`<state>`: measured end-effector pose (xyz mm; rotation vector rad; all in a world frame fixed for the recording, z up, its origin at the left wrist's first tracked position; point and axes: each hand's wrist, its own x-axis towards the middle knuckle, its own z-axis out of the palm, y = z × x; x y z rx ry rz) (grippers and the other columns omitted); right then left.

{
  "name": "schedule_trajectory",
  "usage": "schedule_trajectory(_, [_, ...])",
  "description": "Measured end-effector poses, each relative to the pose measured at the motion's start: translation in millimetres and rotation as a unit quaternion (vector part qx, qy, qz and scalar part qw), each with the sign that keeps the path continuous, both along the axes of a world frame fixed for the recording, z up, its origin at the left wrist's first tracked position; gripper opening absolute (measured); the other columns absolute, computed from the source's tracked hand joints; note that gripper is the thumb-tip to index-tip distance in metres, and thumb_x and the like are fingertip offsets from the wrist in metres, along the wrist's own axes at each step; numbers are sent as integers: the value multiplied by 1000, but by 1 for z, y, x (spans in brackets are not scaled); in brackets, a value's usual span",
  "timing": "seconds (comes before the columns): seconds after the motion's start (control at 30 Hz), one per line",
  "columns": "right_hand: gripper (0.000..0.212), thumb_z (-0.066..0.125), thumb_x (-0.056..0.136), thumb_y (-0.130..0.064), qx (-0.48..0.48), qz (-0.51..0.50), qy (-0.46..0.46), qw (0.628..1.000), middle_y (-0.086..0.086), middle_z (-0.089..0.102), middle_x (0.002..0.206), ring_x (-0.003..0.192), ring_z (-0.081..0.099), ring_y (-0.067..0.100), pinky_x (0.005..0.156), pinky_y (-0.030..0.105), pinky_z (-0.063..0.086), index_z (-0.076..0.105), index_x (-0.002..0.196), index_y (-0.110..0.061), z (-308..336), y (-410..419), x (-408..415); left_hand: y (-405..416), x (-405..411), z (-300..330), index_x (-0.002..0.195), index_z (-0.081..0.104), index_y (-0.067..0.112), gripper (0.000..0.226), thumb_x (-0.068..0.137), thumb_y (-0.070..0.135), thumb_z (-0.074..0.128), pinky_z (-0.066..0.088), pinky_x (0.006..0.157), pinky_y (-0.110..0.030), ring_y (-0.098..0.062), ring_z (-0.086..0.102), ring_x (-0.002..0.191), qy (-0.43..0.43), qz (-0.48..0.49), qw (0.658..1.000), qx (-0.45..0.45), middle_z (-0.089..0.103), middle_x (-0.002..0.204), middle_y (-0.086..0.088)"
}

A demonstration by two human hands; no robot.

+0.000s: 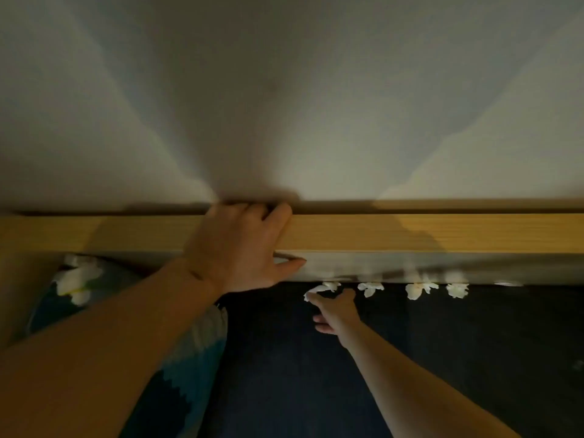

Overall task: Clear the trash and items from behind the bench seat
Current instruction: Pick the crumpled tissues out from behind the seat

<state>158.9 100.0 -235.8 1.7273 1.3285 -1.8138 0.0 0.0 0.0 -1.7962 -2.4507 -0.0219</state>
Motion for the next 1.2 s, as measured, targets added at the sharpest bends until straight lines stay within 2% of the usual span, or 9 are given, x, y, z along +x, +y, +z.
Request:
schedule_trajectory(0.3, [62, 79, 81, -31, 126, -104, -42, 986, 16, 68, 111, 95, 72, 35, 79, 52, 61, 47, 129, -10, -49, -9, -26, -3, -5, -11, 88, 59, 14, 53, 72, 65, 66, 35, 53, -30, -32, 62, 56, -14, -3, 998, 65, 66, 68, -10])
schedule_trajectory(0.47, [8, 68, 91, -15, 92, -168, -8, 981, 13, 73, 78, 54, 70, 15, 50, 30, 61, 70, 87, -9, -43, -11, -23, -3, -6, -9, 86, 59, 14, 53, 71, 64, 68, 27, 56, -29, -31, 63, 59, -14, 2, 998, 54, 67, 70, -9])
schedule_trajectory(0.53, [3, 71, 91, -13, 58, -156, 50, 985, 14, 72, 83, 60, 69, 14, 51, 25, 58, 71, 91, -10, -26, -17, -14, -2, -8, -7, 88, 62, 13, 53, 72, 64, 69, 28, 58, -28, -31, 64, 63, -17, 0, 998, 62, 69, 75, -9])
schedule_trajectory(0.73, [19, 76, 86, -22, -41, -172, 186, 967, 20, 75, 87, 82, 73, 31, 78, 43, 63, 80, 95, -6, 48, -39, 63, -40, 66, -51, 138, 55, 10, 50, 89, 18, 61, 34, 111, -50, -36, 41, 137, -63, 78, 978, 183, 46, 147, -21])
schedule_trajectory(0.83, [19, 71, 90, -21, -55, -171, 241, 954, 16, 70, 75, 71, 70, 26, 69, 35, 58, 80, 83, -6, 80, -32, 97, -53, 145, -85, 126, 58, 19, 32, 96, 27, 52, 42, 104, -33, -20, 48, 130, -242, 92, 950, 173, 44, 144, -7])
schedule_trajectory(0.9, [23, 66, 95, -20, -79, -191, 263, 943, 15, 69, 74, 69, 67, 23, 66, 32, 55, 76, 83, -3, 96, -29, 113, -42, 177, -98, 122, 54, 38, 28, 99, 51, 44, 46, 85, -10, 1, 57, 108, -421, 196, 874, 146, 53, 125, 13])
schedule_trajectory(1.0, [28, 64, 97, -27, -50, -152, 248, 955, 15, 76, 85, 77, 74, 24, 68, 30, 56, 79, 91, -5, 111, -32, 129, -11, 206, -122, 117, 47, 53, 21, 97, 53, 41, 51, 68, -13, 1, 66, 92, -675, 408, 602, 124, 66, 113, 10])
schedule_trajectory(1.1, [26, 66, 94, -25, 44, -51, 189, 980, 15, 77, 78, 80, 76, 34, 63, 30, 58, 80, 79, -11, 107, -37, 140, 9, 229, -143, 104, 73, 31, 35, 97, 54, 48, 59, 71, -35, -20, 75, 90, -784, 480, 369, 139, 77, 104, -7])
schedule_trajectory(1.2, [35, 61, 95, -31, 81, 14, 182, 980, 13, 72, 68, 66, 69, 36, 59, 42, 51, 77, 74, -8, 102, -30, 146, 20, 239, -155, 78, 77, 10, 58, 89, 64, 56, 60, 69, -39, -30, 76, 82, -772, 534, 277, 205, 78, 90, -21])
